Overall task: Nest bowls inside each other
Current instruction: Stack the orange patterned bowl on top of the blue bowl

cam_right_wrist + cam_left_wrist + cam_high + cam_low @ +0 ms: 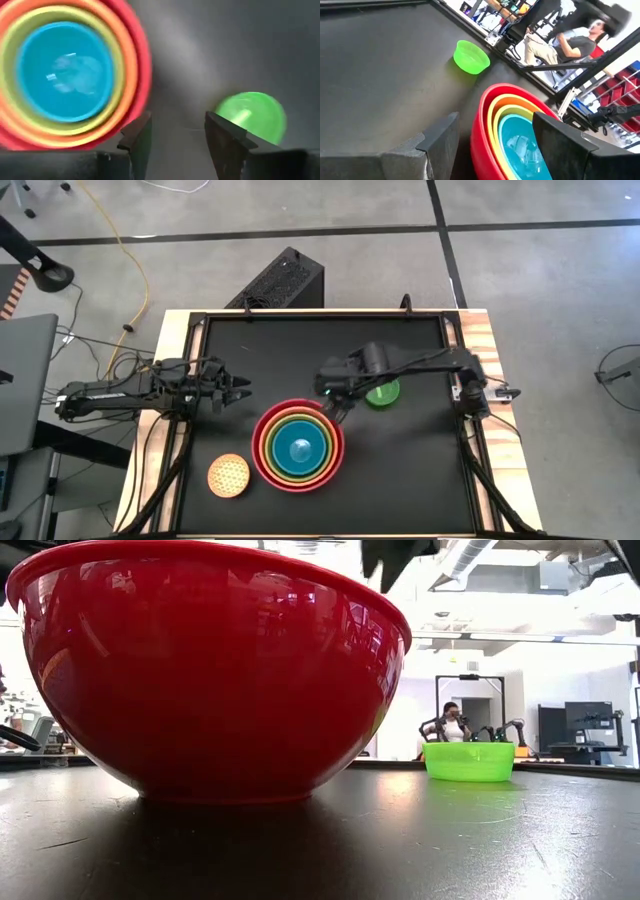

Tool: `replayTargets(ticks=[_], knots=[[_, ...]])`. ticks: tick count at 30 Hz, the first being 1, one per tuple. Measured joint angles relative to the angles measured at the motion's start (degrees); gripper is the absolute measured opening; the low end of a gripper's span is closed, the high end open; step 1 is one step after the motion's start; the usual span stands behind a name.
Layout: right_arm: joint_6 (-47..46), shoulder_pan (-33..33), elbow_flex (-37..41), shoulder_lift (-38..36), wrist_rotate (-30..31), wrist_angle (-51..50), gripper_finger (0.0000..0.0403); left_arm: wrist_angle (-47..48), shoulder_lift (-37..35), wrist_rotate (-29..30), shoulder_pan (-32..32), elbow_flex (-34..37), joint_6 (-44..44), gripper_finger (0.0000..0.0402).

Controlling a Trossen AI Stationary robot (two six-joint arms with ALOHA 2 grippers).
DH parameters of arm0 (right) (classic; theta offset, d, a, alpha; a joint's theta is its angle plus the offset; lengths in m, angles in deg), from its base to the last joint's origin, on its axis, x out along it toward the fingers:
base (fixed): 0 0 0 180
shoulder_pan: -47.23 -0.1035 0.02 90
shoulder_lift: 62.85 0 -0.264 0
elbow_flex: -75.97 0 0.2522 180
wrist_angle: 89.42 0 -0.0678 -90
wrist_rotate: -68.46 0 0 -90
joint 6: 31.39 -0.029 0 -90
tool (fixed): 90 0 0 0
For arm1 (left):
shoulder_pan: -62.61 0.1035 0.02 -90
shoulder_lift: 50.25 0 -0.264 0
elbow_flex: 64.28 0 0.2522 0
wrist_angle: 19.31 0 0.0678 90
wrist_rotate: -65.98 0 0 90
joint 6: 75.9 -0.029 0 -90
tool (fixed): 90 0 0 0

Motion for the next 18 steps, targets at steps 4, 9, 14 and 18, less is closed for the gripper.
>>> replayTargets(ticks=[4, 9, 14, 18], knots=[[-0.03, 3.45, 14.12, -6.94, 1.75, 1.07, 0.0188, 0.18, 0.04, 0.27, 0.02, 0.00, 1.43, 0.0240], [-3.32, 8.84, 39.09, -18.63, 1.30, 8.54, 0.0188, 0.61, 0.04, 0.86, 0.00, 0.00, 2.86, 0.0240], [-4.67, 16.12, 60.38, -28.65, -0.20, 25.91, 0.0189, 2.33, 0.04, 2.25, 0.02, 0.02, 4.51, 0.0240], [-5.30, 20.86, 69.56, -33.10, -1.18, 33.94, 0.0189, 3.56, 0.03, 4.04, 0.00, 0.02, 5.36, 0.0240]])
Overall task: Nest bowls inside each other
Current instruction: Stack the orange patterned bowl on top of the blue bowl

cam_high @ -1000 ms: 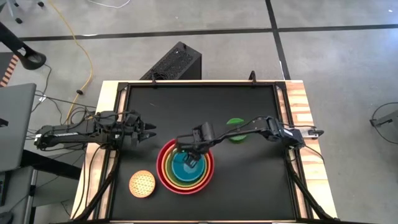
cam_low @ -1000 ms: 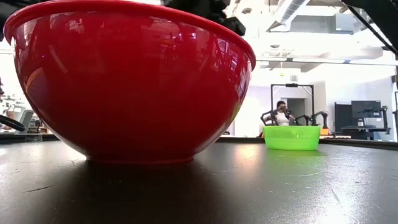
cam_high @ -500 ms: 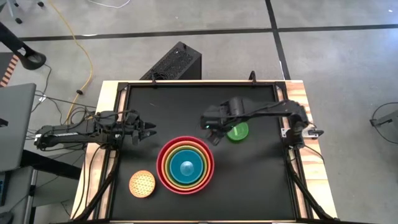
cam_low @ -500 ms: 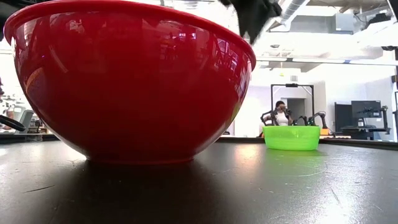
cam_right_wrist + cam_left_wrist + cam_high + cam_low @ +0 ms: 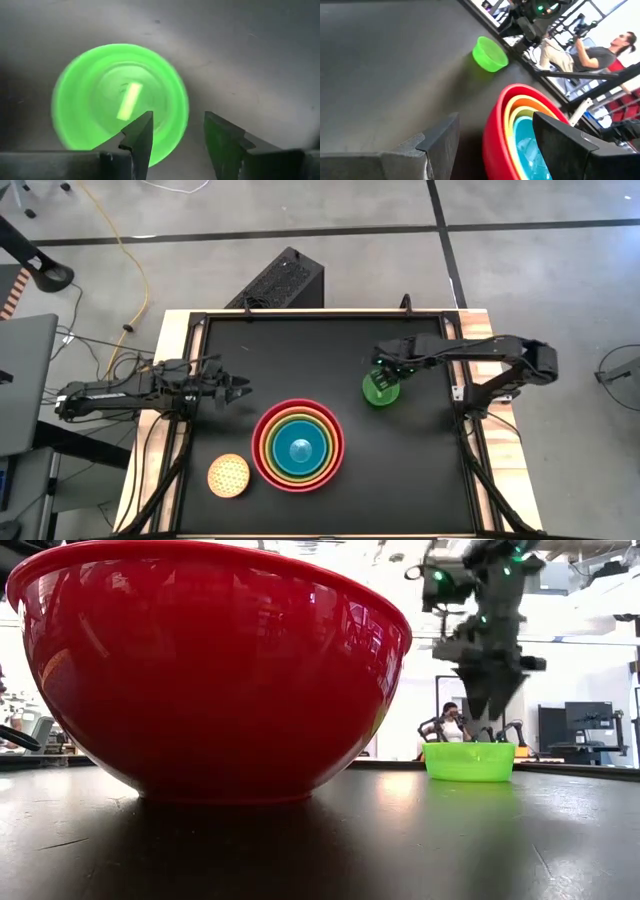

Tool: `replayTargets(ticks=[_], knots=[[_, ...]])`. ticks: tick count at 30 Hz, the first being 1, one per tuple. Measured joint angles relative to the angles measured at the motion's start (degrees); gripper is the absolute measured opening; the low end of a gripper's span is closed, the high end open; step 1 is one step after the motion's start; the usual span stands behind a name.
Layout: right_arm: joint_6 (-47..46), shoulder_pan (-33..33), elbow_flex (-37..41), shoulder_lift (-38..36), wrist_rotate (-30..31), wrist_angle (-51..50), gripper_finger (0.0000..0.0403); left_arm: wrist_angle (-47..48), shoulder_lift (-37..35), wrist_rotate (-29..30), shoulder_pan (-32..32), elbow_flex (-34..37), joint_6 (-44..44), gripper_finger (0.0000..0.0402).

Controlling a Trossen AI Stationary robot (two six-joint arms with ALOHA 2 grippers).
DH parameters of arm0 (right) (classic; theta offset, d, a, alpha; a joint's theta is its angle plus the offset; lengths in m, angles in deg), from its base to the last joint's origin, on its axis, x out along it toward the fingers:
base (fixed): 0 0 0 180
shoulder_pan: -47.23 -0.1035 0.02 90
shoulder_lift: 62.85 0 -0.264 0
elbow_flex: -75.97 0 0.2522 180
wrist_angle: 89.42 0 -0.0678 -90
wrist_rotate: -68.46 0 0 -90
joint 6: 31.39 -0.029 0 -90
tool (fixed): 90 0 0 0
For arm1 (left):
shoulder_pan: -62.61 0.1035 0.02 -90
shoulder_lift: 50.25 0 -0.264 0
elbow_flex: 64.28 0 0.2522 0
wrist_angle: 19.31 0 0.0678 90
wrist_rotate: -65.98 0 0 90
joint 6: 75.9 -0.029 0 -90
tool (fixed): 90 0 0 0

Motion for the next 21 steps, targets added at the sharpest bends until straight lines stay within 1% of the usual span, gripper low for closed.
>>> replayTargets(ticks=[3, 7, 9, 12, 14, 16, 21], knots=[[-0.58, 2.12, 2.97, -1.49, 0.33, 1.57, 0.0189, 0.60, 0.01, 1.22, 0.00, 0.00, 0.52, 0.0240], [1.98, 3.82, 4.04, -0.95, 0.04, 3.09, 0.0189, 1.53, 0.01, 1.69, 0.01, 0.00, 0.99, 0.0240], [3.13, 4.04, 4.04, -0.73, -1.24, 4.73, 0.0189, 1.80, 0.01, -1.17, 0.04, 0.00, 0.04, 0.0240], [3.18, 3.28, 3.87, -0.88, -3.55, 7.54, 0.0189, 2.32, 0.14, -8.02, -0.07, -1.39, -0.40, 0.0240], [3.18, 2.35, 3.04, -1.06, -4.12, 8.08, 0.0189, 2.33, 1.01, -9.97, -0.07, -4.29, -0.65, 0.0240], [2.61, 1.28, 1.58, -1.12, -4.20, 8.20, 0.0189, 4.27, 2.24, -10.21, -0.34, -8.35, -2.81, 0.0240], [0.86, -3.19, -3.06, -1.12, -4.34, 8.75, 0.0189, 11.94, 9.42, -9.91, -3.43, -18.36, -7.86, 0.0240]])
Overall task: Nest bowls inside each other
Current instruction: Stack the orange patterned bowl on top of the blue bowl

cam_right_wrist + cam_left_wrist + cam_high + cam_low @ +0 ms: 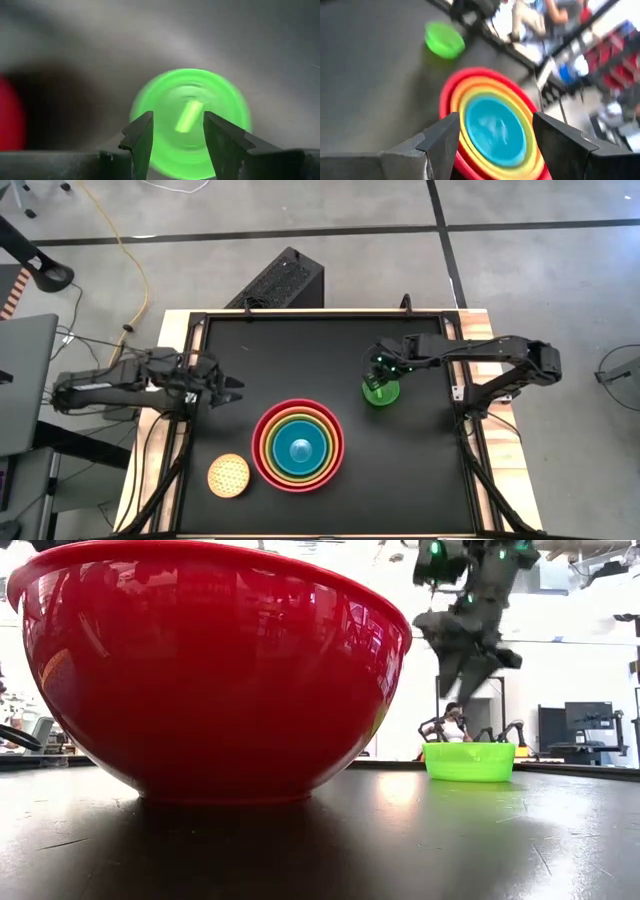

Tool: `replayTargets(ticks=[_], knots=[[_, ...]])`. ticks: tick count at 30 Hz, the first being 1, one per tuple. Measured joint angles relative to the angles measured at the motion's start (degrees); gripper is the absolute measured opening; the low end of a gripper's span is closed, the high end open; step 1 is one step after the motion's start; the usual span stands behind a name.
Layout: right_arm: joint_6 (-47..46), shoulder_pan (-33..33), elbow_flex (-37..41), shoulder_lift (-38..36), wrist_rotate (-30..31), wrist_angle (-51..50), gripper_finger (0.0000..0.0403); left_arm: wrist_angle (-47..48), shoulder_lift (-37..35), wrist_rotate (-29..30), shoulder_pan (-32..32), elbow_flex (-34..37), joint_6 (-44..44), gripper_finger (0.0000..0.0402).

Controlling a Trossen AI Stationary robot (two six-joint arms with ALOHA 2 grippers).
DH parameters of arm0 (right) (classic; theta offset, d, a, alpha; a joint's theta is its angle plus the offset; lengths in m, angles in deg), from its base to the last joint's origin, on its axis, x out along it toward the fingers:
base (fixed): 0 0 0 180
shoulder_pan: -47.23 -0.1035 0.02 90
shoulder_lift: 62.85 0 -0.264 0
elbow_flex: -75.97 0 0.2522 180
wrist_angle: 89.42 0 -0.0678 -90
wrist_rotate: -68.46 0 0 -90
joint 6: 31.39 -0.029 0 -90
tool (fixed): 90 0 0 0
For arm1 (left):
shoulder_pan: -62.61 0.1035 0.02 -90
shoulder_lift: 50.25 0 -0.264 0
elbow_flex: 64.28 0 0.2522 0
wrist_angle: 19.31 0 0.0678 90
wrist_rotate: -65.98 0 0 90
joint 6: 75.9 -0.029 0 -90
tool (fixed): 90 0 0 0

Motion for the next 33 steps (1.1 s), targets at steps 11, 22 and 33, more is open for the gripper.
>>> replayTargets(ticks=[11, 22, 33], knots=[[-5.89, -12.01, -5.22, -0.01, 2.59, -0.20, 0.0189, 28.60, 19.53, -3.68, -23.45, -8.38, 8.97, 0.0240], [-11.16, -18.62, -5.22, 0.24, 5.66, -0.29, 0.0189, 25.39, 33.80, 11.12, -39.61, -8.41, 10.94, 0.0240], [-11.45, -18.84, -5.22, 0.24, 6.90, -0.25, 0.0189, 17.13, 46.21, 13.18, -43.61, -8.41, 10.96, 0.0240]])
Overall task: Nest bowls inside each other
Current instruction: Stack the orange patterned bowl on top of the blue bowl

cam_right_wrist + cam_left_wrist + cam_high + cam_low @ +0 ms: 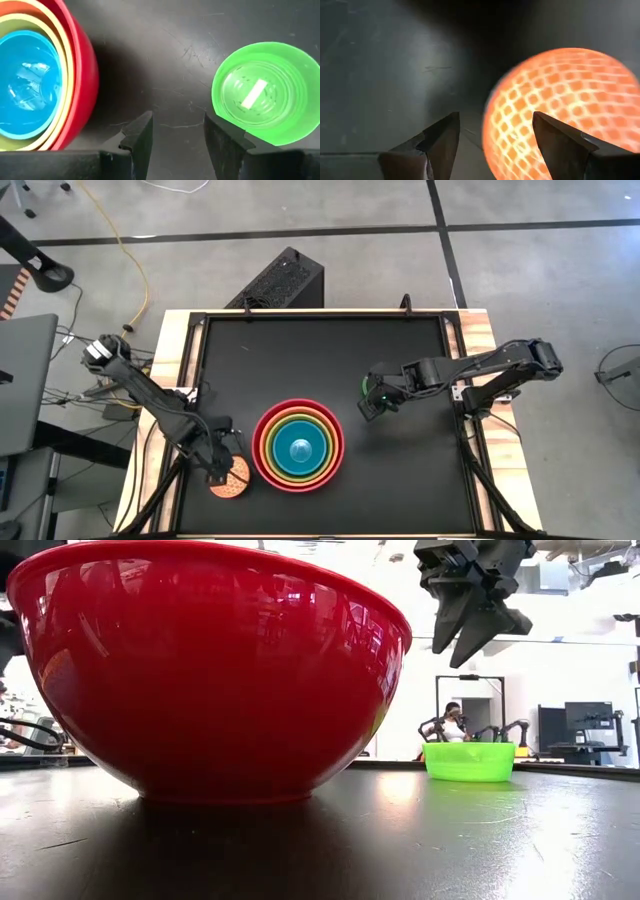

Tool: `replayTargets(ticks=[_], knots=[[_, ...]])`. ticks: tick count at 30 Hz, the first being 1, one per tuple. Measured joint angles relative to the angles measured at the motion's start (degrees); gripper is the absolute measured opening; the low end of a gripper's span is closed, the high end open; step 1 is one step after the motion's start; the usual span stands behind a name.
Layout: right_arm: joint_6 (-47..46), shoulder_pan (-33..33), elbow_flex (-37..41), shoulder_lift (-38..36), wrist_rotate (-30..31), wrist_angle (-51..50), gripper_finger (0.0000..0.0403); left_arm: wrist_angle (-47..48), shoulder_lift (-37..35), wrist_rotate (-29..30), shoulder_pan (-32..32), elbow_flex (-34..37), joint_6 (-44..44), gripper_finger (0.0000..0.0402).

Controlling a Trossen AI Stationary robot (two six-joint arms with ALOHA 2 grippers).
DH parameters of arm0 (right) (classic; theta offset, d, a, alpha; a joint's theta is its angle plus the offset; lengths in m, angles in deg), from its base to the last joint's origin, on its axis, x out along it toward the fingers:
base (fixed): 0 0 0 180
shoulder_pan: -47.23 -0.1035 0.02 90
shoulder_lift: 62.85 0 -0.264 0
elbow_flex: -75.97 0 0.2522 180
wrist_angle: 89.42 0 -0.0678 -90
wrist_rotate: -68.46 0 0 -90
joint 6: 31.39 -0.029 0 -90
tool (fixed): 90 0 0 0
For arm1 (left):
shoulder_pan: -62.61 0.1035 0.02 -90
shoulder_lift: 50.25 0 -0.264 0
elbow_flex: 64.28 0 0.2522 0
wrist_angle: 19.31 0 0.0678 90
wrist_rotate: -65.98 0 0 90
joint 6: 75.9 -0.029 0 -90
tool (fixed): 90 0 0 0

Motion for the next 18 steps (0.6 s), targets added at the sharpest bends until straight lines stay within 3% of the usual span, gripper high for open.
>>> replayTargets(ticks=[11, 14, 18], knots=[[2.40, 0.44, 0.00, 0.00, 0.00, -0.02, 0.0189, -5.53, 10.02, 0.88, -0.17, 0.00, -0.01, 0.0234], [3.36, 0.72, 0.02, 0.00, 0.00, -0.02, 0.0189, -5.78, 10.82, 0.90, -0.17, 0.00, 0.08, 0.0206], [4.16, 0.83, 0.02, 0.00, 0.00, -0.28, 0.0189, -4.41, 10.79, 0.60, -0.17, 0.00, 0.30, 0.0133]])
